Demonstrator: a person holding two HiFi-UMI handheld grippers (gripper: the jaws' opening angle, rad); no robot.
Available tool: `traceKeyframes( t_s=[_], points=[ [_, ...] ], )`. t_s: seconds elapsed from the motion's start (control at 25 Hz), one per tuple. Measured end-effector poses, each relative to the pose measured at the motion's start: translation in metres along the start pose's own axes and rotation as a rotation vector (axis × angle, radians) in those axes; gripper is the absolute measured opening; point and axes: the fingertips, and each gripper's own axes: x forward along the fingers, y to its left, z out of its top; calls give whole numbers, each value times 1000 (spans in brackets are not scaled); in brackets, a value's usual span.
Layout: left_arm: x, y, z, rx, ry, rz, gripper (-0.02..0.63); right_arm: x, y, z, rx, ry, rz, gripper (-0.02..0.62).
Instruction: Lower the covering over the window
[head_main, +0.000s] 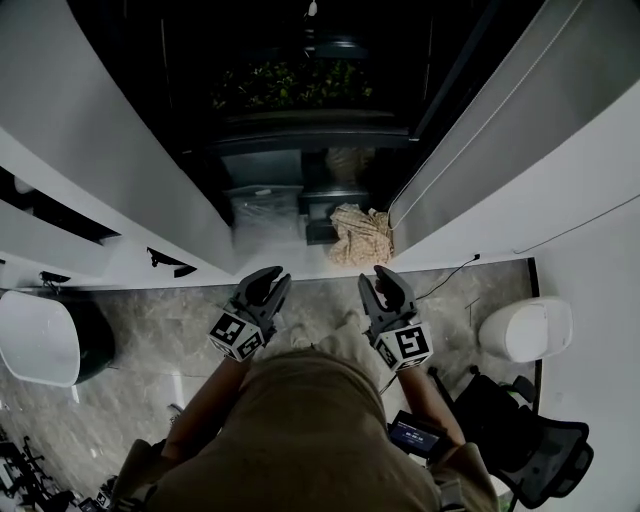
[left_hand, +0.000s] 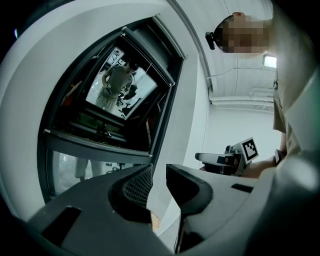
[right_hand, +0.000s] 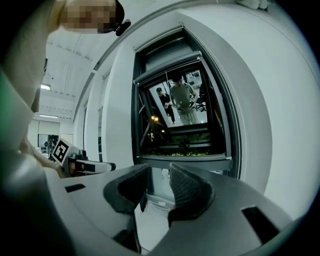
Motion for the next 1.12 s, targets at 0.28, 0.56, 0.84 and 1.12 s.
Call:
traceKeyframes(
  t_s=[0.28, 0.56, 0.84, 1.12],
  points=[
    [-3, 1, -6, -24, 13, -52, 75, -8, 6, -5, -14, 20, -45, 120],
    [9, 4, -12, -42, 26, -71, 74, -7, -7, -11, -15, 47, -65, 120],
    [32, -12, -12, -38, 40, -61, 44, -11, -32, -5, -2, 0, -50, 120],
    [51, -44, -18, -48, 61, -41, 15, -35, -51, -3, 7, 5, -10, 120]
  ],
)
